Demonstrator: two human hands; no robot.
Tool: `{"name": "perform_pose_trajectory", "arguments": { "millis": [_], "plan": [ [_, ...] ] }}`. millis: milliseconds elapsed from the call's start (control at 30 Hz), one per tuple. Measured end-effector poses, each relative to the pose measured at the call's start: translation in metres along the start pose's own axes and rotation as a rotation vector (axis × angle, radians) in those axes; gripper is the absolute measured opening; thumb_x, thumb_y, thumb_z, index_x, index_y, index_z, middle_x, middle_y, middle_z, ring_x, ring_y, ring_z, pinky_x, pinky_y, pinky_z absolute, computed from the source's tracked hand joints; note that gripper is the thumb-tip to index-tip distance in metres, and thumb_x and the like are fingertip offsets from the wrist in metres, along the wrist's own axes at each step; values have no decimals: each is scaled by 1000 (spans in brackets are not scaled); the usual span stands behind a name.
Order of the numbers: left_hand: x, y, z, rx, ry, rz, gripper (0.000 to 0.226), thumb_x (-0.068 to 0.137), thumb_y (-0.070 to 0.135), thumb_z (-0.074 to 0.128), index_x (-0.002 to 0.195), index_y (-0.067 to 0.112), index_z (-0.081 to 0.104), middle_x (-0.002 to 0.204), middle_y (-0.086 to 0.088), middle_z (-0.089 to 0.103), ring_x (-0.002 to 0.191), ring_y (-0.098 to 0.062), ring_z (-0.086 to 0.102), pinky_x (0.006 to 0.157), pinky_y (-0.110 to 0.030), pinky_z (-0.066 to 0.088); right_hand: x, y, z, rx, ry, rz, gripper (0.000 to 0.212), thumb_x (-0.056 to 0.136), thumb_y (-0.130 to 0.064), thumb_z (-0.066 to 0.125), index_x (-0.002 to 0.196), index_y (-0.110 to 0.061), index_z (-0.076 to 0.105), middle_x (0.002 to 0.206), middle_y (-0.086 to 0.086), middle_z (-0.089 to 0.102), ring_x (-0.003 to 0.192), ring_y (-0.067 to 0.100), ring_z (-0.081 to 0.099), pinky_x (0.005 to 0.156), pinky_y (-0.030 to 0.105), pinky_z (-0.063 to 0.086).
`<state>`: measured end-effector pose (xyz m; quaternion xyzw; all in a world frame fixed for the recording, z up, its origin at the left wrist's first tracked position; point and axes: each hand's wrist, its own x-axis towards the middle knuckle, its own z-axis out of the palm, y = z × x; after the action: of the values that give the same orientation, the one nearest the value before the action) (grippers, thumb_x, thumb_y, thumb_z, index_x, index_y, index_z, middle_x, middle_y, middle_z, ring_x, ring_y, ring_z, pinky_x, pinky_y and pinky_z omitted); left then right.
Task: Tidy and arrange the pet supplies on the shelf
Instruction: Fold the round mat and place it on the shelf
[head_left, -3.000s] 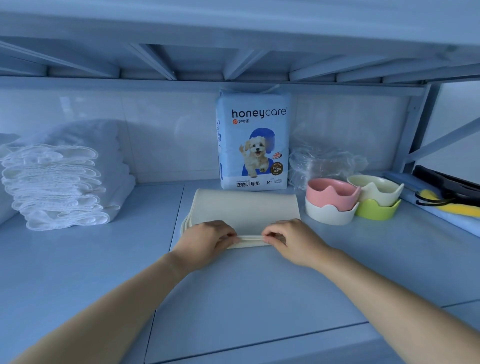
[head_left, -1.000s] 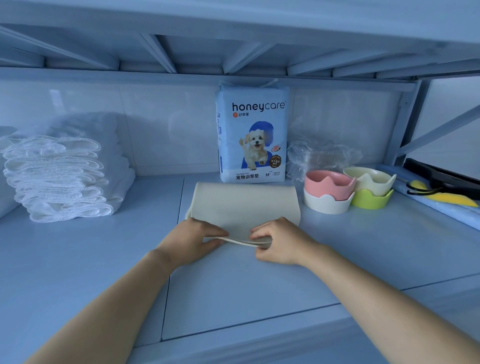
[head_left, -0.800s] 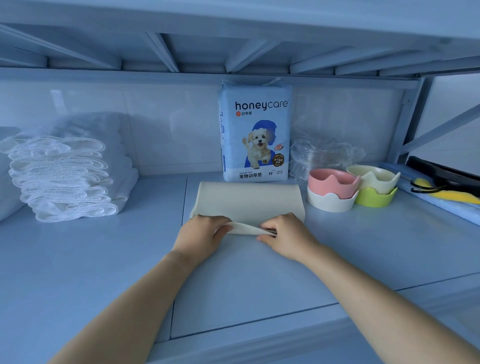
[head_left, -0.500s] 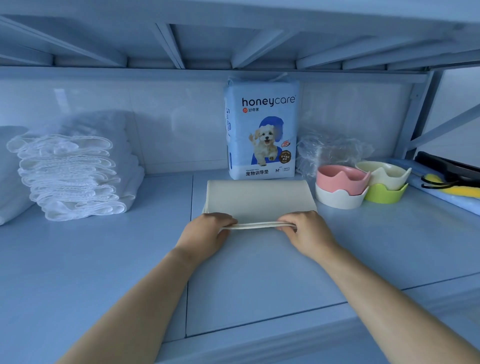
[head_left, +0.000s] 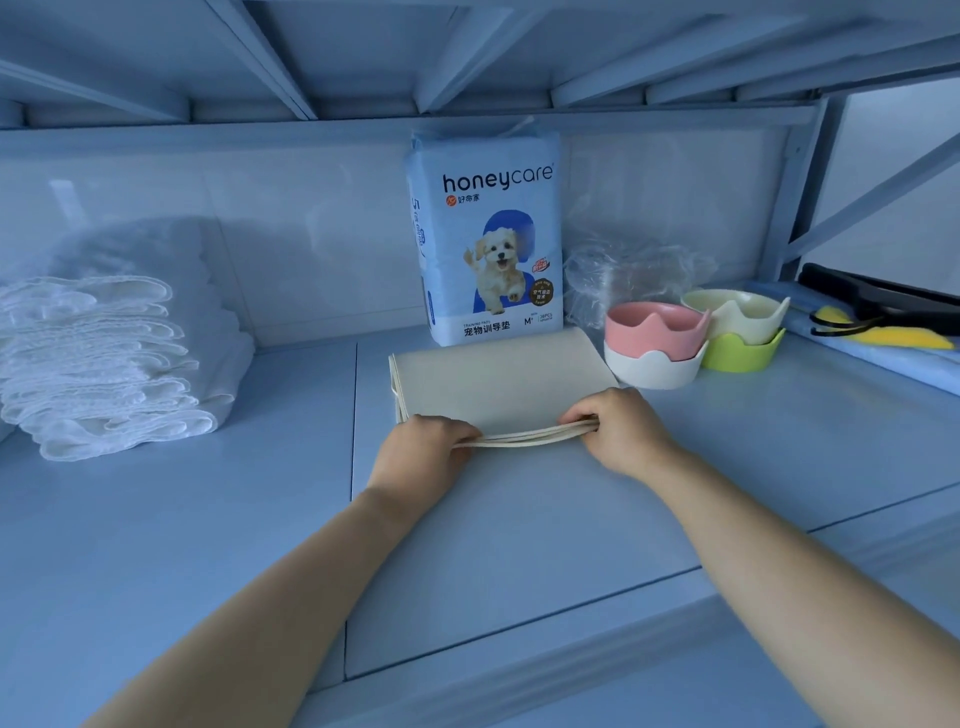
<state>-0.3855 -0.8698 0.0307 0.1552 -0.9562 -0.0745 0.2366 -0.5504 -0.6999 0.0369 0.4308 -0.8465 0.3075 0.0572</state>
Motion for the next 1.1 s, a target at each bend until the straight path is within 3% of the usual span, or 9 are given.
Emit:
{"name": "perform_pose_trajectory", "arguments": {
  "millis": [67,200,300,400,533,700,800,1000,1100],
  "plan": [
    [1,-5,-3,-25,-20,-29,16,85,36,61,98,33,70,98,12,69,94,-15,61,73,-25,47,4,5,-6,15,-136,-16,39,72,0,54,94,-25,73,97,-9,71,90,9,64,78,22,51],
    [7,-2,-10,-53,-106,-43,50,70,79,44,91,40,68,94,23,67,89,-1,58,75,-24,50,20,13,-22,55,-427,-28,44,69,-21,69,110,-35,65,117,-22,60,106,-3,55,92,18,45],
    [21,2,-11,-65,-122,-78,45,79,73,36,93,43,67,97,21,65,84,-4,56,69,-23,48,36,13,-30,14,-556,-67,67,57,-53,80,117,-34,61,119,-23,57,112,-3,51,98,19,38],
    [40,4,-3,-24,-127,-97,31,89,57,41,105,41,63,113,17,60,79,-6,48,74,-25,45,53,13,-29,49,-542,-77,72,50,-71,72,112,-35,63,114,-24,58,110,-3,50,92,17,35],
    [62,1,12,46,-56,-159,34,92,48,46,122,35,56,137,11,44,109,-14,52,91,-31,45,77,20,-8,-18,-329,-181,49,76,-53,67,117,-26,62,127,-9,56,119,10,49,98,25,38],
    [75,-5,30,109,-8,-168,42,92,45,46,133,35,47,149,5,31,137,-16,26,105,-30,31,97,20,19,-98,-254,-337,47,90,-33,55,132,-14,48,143,-1,40,130,16,38,107,29,31],
    [80,-9,37,141,-39,-170,44,94,44,42,137,35,41,151,6,27,140,-17,20,109,-33,25,108,18,25,-92,-201,-355,44,95,-26,46,136,-13,43,147,0,35,134,16,33,110,30,29],
    [112,-21,33,178,20,-109,36,99,31,36,132,28,48,145,1,39,135,-21,33,108,-37,31,135,22,27,-151,-118,-332,38,95,-10,40,132,-12,47,140,2,43,129,19,37,105,35,36],
    [134,-26,30,227,18,-125,35,99,28,35,132,32,47,144,8,40,132,-17,35,91,-31,36,152,25,27,-265,-122,-299,40,92,-13,49,132,-14,47,137,4,45,127,23,35,102,37,37]
  ]
}}
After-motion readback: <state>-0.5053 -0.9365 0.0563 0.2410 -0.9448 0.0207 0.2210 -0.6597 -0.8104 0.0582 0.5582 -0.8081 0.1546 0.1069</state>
